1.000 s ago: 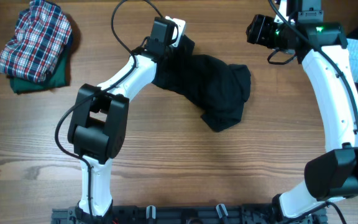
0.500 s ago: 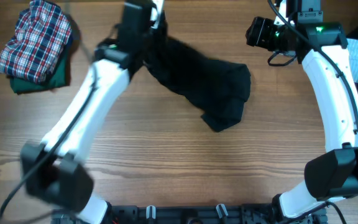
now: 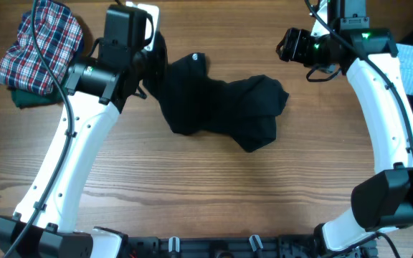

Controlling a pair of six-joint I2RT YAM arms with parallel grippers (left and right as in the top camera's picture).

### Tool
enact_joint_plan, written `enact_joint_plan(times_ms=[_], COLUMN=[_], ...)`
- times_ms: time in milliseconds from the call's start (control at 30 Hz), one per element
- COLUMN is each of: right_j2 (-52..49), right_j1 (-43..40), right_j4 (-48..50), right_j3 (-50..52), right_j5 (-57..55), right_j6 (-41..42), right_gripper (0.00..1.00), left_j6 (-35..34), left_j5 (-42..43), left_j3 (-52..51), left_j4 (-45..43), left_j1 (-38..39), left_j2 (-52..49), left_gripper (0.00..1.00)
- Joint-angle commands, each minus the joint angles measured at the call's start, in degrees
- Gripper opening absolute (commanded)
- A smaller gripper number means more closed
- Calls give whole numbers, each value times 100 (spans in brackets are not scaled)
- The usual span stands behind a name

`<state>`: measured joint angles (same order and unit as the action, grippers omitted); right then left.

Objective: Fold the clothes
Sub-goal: 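Grasp the shirt's left edge with the left gripper, right gripper the right edge, then lift the shirt with both grippers, shake it out, lay it flat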

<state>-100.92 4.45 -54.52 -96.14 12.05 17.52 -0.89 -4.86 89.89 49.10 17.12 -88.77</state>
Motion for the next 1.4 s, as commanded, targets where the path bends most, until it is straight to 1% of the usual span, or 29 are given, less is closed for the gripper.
enact_joint_plan(times_ms=[0,100,200,300,333,367,433,467,500,567,633,700,733,933,1000,1033,1067,1200,1367], right_j2=[90,90,90,90,90,90,90,90,90,90,90,90,90,76,74,57,44,-98,-240], right_j1=[0,0,-2,0,0,0,0,7,17,20,20,26,26,155,227,273,304,348,345], right_j4=[-44,-50,-24,55,101,136,199,203,205,243,339,586,678,1333,1453,1526,1580,1635,1591], right_j3=[129,229,361,505,555,614,754,813,894,1047,1250,1537,1635,2253,2411,2492,2535,2555,2573], right_j5=[221,221,219,245,302,374,496,496,496,496,496,525,595,901,898,898,898,883,262], right_j6=[-109,-107,-109,-111,-125,-146,-192,-192,-190,-188,-192,-199,-247,-254,-251,-249,-245,-234,-146], right_gripper=[84,84,84,84,79,72,48,39,32,27,27,31,32,34,42,45,47,48,51], left_j6=[-186,-413,-437,-791,-903,-957,-1014,-1023,-1034,-1032,-1029,-1032,-1032,-1032,-1034,-1032,-1034,-1032,-1032], left_j5=[-59,-61,-127,-636,-804,-892,-852,-824,-789,-667,-566,-540,-525,-501,-501,-501,-501,-501,-501], left_j3=[46,46,46,46,46,46,46,46,46,46,46,46,46,46,46,46,46,46,46], left_j4=[533,1095,1593,1875,1871,1832,1600,1488,1368,1134,944,798,758,601,592,590,588,573,575], left_j1=[-26,-28,-33,-133,-199,-267,-479,-555,-625,-726,-787,-798,-798,-798,-798,-798,-798,-798,-798], left_j2=[133,133,133,133,133,133,133,133,133,133,133,133,133,133,133,133,133,133,133], left_gripper=[4,4,4,4,4,4,4,4,4,4,4,4,4,4,4,4,4,4,4])
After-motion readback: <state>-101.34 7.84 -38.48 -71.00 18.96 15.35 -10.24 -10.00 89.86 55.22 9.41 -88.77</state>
